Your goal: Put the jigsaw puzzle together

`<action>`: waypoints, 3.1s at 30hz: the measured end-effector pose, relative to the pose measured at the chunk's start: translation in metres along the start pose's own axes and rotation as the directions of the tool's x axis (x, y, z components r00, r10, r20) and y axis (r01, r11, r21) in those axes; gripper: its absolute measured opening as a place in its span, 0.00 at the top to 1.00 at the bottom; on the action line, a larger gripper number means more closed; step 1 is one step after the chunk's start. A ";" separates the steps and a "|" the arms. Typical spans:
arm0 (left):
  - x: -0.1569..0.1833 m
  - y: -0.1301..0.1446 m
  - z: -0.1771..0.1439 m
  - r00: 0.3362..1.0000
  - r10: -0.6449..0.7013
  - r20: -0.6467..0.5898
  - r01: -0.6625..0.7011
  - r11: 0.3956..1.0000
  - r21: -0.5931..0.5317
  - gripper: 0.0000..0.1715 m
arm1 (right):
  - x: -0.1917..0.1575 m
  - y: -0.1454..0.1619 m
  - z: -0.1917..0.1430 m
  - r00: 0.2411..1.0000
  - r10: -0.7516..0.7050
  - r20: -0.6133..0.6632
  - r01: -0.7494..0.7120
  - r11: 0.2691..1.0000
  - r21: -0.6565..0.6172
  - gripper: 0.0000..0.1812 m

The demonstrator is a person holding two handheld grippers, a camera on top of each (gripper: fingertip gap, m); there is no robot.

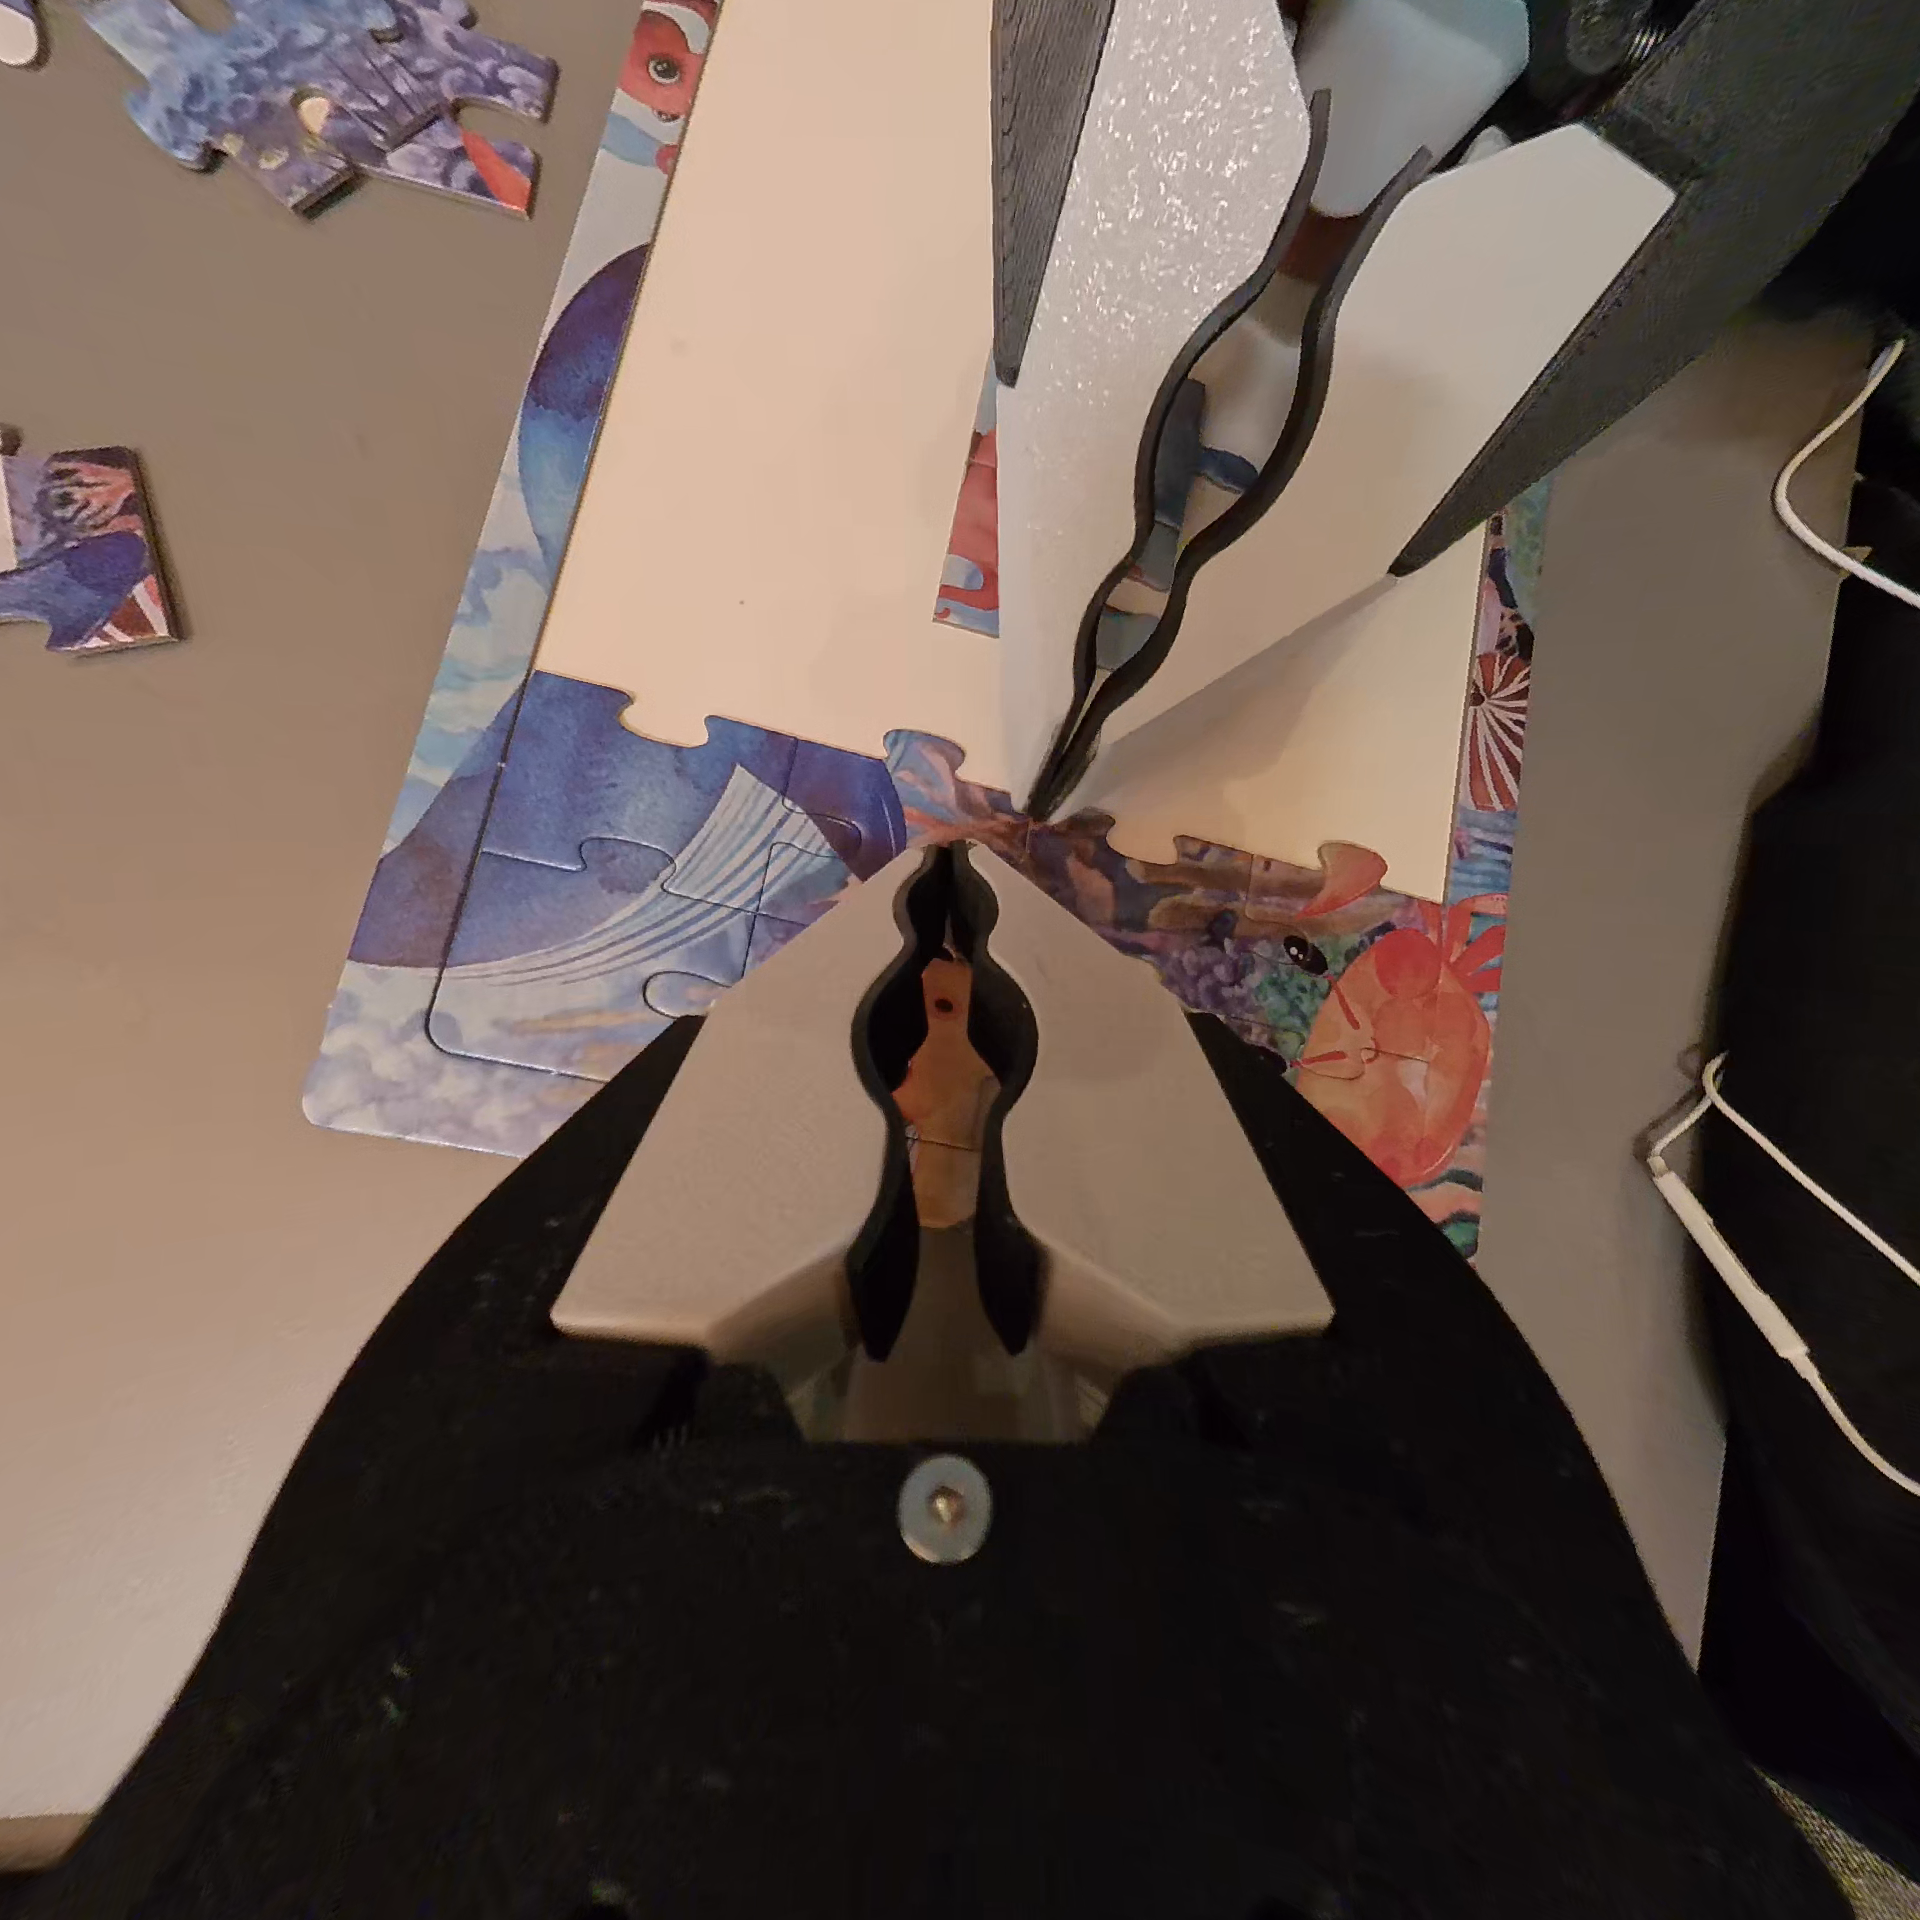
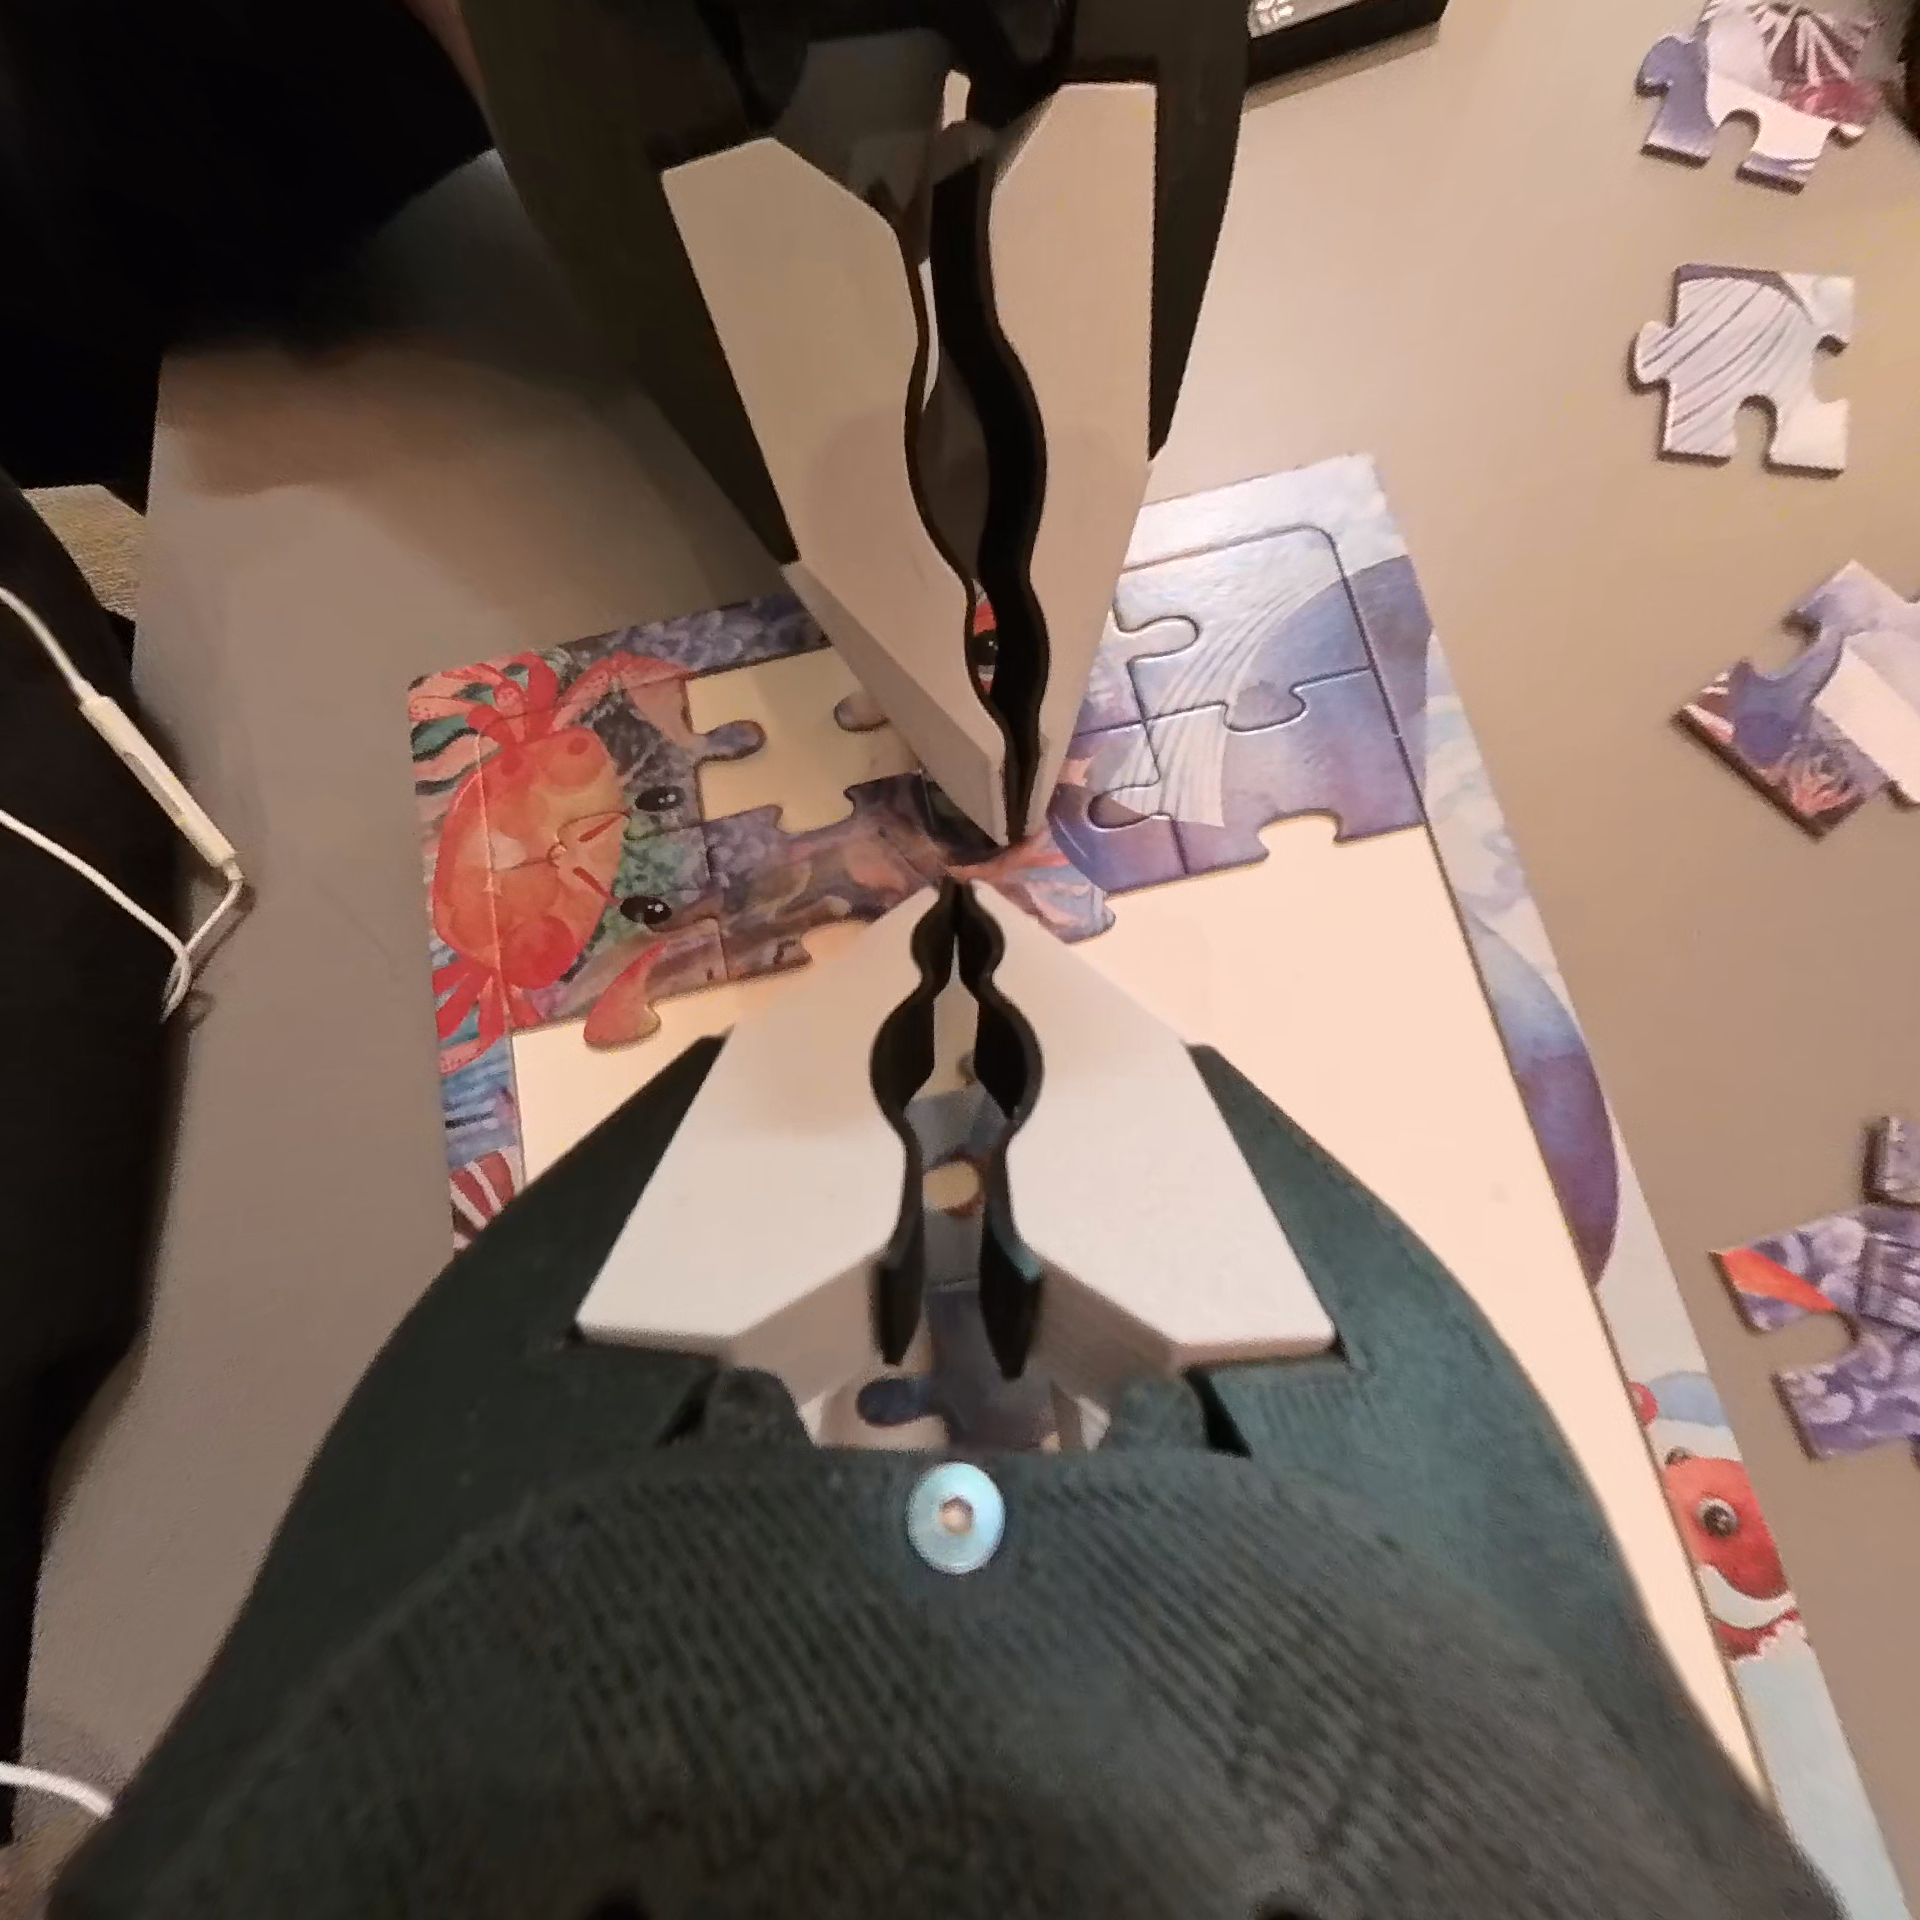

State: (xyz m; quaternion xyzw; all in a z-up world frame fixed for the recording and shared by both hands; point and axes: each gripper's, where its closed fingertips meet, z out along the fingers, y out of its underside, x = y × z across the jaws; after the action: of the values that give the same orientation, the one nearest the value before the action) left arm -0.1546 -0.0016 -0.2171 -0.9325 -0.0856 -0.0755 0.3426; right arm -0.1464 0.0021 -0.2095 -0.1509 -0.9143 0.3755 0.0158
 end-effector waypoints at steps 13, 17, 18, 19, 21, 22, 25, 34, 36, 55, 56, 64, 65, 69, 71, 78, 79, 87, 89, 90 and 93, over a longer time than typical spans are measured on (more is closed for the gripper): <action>0.000 0.000 0.000 1.000 -0.006 -0.014 0.006 1.000 0.008 0.99 | -0.009 -0.001 0.006 0.999 -0.010 0.038 0.010 1.000 0.004 1.00; 0.000 0.000 0.000 1.000 -0.003 -0.013 0.003 1.000 0.008 0.99 | -0.006 -0.002 0.005 1.000 -0.030 0.006 0.030 1.000 -0.002 1.00; 0.000 0.000 0.000 1.000 -0.003 -0.013 0.003 1.000 0.009 0.99 | -0.006 -0.002 0.005 0.999 -0.032 0.007 0.032 1.000 0.002 1.00; 0.000 0.000 0.000 1.000 -0.003 -0.014 0.003 1.000 0.010 0.99 | -0.007 -0.002 0.005 1.000 -0.030 0.011 0.030 1.000 0.001 1.00; 0.000 0.000 0.000 1.000 -0.004 -0.017 0.004 1.000 0.012 0.99 | -0.008 -0.002 0.006 1.000 -0.023 0.016 0.023 1.000 0.003 1.00; 0.000 0.000 0.000 1.000 -0.004 -0.019 0.004 1.000 0.014 0.99 | -0.008 -0.002 0.006 1.000 -0.017 0.020 0.017 1.000 0.006 1.00; 0.000 0.000 0.000 1.000 -0.006 -0.026 0.006 1.000 0.018 0.99 | -0.008 -0.002 0.006 1.000 -0.011 0.028 0.011 1.000 0.017 1.00; -0.001 0.000 -0.002 0.999 0.023 -0.050 -0.021 0.999 0.047 1.00 | -0.008 -0.003 0.006 0.997 -0.076 -0.016 0.076 0.997 0.027 1.00; -0.008 0.000 -0.006 0.999 0.037 -0.010 -0.036 0.998 0.060 1.00 | -0.008 -0.003 0.006 0.996 -0.082 -0.019 0.083 0.996 0.035 1.00; -0.048 -0.027 -0.050 0.965 0.035 0.261 -0.106 0.959 0.264 1.00 | 0.009 -0.005 -0.016 0.977 -0.190 -0.101 0.203 0.968 0.147 0.93; -0.049 -0.027 -0.050 0.963 0.035 0.267 -0.107 0.959 0.262 1.00 | 0.008 -0.004 -0.015 0.976 -0.194 -0.097 0.207 0.968 0.144 0.92; -0.051 -0.025 -0.048 0.961 0.032 0.276 -0.105 0.961 0.255 1.00 | -0.015 -0.005 -0.014 0.981 -0.192 0.041 0.182 0.969 0.168 0.78; -0.051 -0.025 -0.048 0.961 0.032 0.274 -0.104 0.962 0.254 1.00 | -0.015 -0.003 -0.013 0.980 -0.197 0.039 0.189 0.970 0.156 0.78; -0.050 -0.024 -0.046 0.962 0.036 0.271 -0.105 0.964 0.244 1.00 | -0.018 0.001 -0.008 0.977 -0.209 0.042 0.203 0.972 0.121 0.77; -0.049 -0.024 -0.044 0.963 0.041 0.267 -0.107 0.966 0.237 1.00 | -0.020 0.002 -0.007 0.977 -0.205 0.052 0.199 0.974 0.113 0.77; -0.037 -0.020 -0.034 0.975 0.072 0.209 -0.114 0.974 0.196 1.00 | -0.026 0.005 -0.003 0.978 -0.193 0.081 0.186 0.979 0.085 0.77; -0.033 -0.019 -0.032 0.979 0.081 0.184 -0.116 0.976 0.185 1.00 | -0.026 0.006 -0.003 0.978 -0.192 0.082 0.185 0.980 0.078 0.77; -0.003 0.007 -0.025 0.987 0.154 -0.037 -0.151 0.985 0.085 1.00 | -0.028 0.011 -0.005 0.977 -0.184 0.106 0.178 0.982 0.058 0.77; -0.001 0.005 -0.023 0.985 0.172 -0.028 -0.169 0.982 0.088 1.00 | -0.029 0.012 -0.004 0.977 -0.181 0.114 0.176 0.983 0.052 0.77; 0.000 0.005 -0.021 0.984 0.178 -0.025 -0.175 0.981 0.082 1.00 | -0.029 0.012 -0.003 0.977 -0.183 0.114 0.178 0.983 0.052 0.77; 0.005 0.006 -0.015 0.983 0.176 -0.059 -0.171 0.983 0.072 1.00 | -0.029 0.012 -0.003 0.977 -0.184 0.111 0.180 0.983 0.049 0.76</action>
State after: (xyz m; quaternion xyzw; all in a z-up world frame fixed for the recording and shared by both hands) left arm -0.1492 -0.0157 -0.2086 -0.9214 0.0048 -0.0730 0.3816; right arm -0.1149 0.0040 -0.2133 -0.0444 -0.9162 0.3982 0.0001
